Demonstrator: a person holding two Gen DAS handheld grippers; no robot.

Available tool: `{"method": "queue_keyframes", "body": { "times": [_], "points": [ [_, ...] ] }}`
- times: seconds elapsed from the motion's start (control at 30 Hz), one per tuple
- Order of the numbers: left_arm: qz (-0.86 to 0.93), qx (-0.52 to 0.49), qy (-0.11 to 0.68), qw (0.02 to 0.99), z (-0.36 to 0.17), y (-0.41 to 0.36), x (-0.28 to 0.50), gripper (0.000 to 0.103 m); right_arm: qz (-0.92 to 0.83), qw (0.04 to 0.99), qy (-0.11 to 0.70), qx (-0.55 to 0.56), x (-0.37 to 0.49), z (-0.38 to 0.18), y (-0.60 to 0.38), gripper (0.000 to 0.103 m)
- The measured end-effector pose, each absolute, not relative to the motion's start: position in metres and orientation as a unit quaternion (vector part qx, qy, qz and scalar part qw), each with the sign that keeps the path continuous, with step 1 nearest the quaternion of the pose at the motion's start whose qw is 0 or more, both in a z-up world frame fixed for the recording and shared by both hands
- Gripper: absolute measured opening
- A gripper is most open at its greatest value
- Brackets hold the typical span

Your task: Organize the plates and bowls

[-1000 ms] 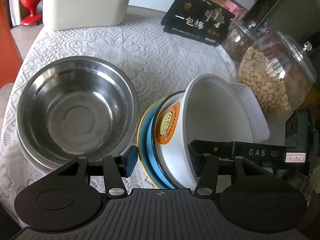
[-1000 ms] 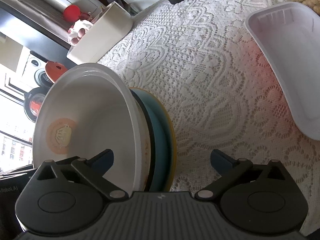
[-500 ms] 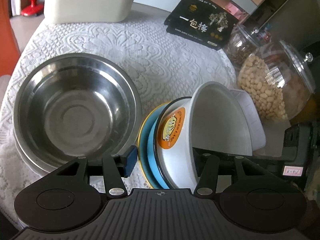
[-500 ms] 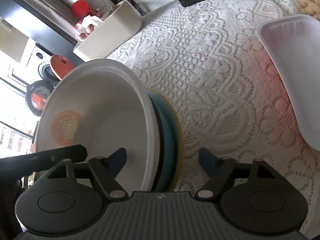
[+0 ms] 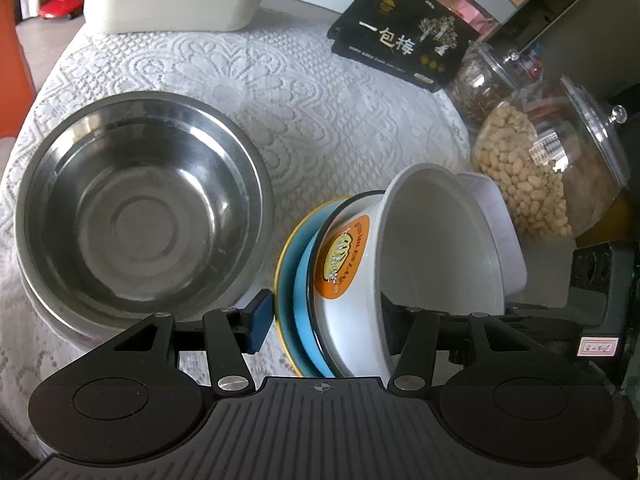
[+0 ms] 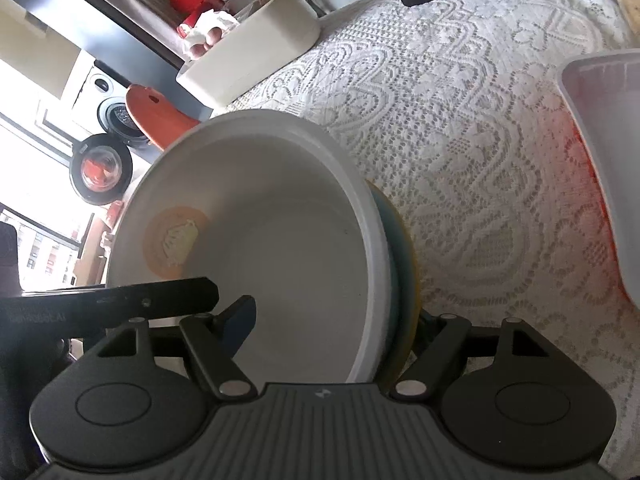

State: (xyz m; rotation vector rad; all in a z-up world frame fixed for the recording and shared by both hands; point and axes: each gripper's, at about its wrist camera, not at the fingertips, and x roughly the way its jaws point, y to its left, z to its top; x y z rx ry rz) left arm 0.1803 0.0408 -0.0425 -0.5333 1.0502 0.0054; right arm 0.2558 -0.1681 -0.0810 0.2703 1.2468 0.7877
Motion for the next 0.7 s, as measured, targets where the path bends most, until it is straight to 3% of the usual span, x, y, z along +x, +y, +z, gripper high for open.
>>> {"method": "queue_keyframes", "body": {
  "times": [0.7],
  "points": [
    [0.009, -0.232, 0.507, 0.83, -0.043, 0.032, 0.185, 0.056, 0.336, 0.738, 0.576, 0.105, 0.26, -0.077, -0.161, 0.082]
  ]
}}
